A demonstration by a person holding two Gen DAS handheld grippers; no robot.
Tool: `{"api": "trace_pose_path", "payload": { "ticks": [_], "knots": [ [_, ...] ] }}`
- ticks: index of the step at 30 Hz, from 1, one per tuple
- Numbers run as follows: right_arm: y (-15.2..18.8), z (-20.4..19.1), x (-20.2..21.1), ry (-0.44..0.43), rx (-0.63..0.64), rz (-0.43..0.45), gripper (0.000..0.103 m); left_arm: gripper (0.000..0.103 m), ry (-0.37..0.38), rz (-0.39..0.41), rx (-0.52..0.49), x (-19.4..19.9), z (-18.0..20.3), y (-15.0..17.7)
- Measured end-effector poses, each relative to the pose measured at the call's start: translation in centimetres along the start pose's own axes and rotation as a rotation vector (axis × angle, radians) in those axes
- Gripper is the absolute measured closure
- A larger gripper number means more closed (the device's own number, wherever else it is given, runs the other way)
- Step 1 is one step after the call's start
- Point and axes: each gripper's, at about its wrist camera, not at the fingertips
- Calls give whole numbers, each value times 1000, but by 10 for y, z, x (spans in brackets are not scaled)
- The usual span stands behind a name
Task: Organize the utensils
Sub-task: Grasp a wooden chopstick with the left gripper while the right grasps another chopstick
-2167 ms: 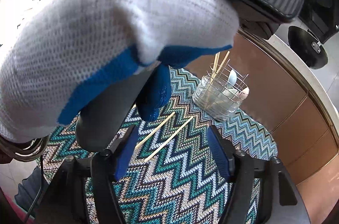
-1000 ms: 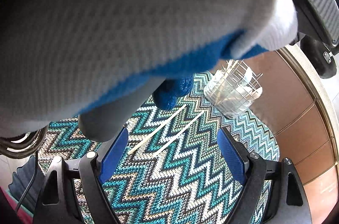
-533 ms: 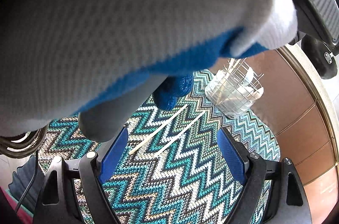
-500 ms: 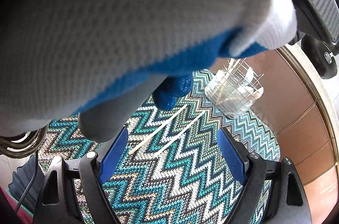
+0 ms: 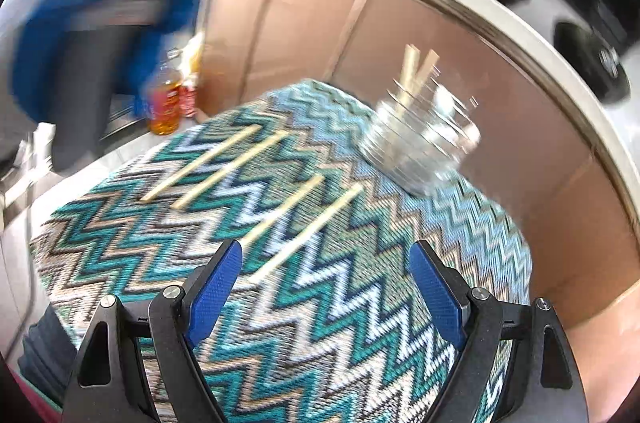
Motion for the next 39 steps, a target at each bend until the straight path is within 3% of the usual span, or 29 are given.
{"api": "trace_pose_path", "payload": {
  "ticks": [3, 6, 10, 14, 19, 27, 39],
  "knots": [
    [1, 31, -16, -82, -87, -34, 23, 60, 64, -89, -26, -22, -17, 5],
    [1, 45, -35, -188, -146, -57, 36, 61, 220, -224, -72, -47, -24, 14],
    [-6, 53, -60, -315, -201, -89, 51, 61, 321, -330, -113, -67, -21, 28],
    [-17, 61, -82, -423, -242, -120, 66, 61, 471, -461, -103, -86, -18, 35],
    [-41, 69, -108, -540, -282, -159, 80, 61, 589, -621, -92, -113, -5, 44],
    [-85, 73, -161, -614, -352, -247, 86, 69, 617, -799, -96, -157, 19, 57],
    [-106, 65, -206, -611, -370, -345, 94, 84, 587, -916, -122, -198, 37, 60]
  ]
}}
Point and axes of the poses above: each gripper's, at about its wrist camera, not at the fingertips, and x roughly against the way its jaws point, z to its right, y to its underside, and after that the axes turned 14 degrees about -z, right-handed
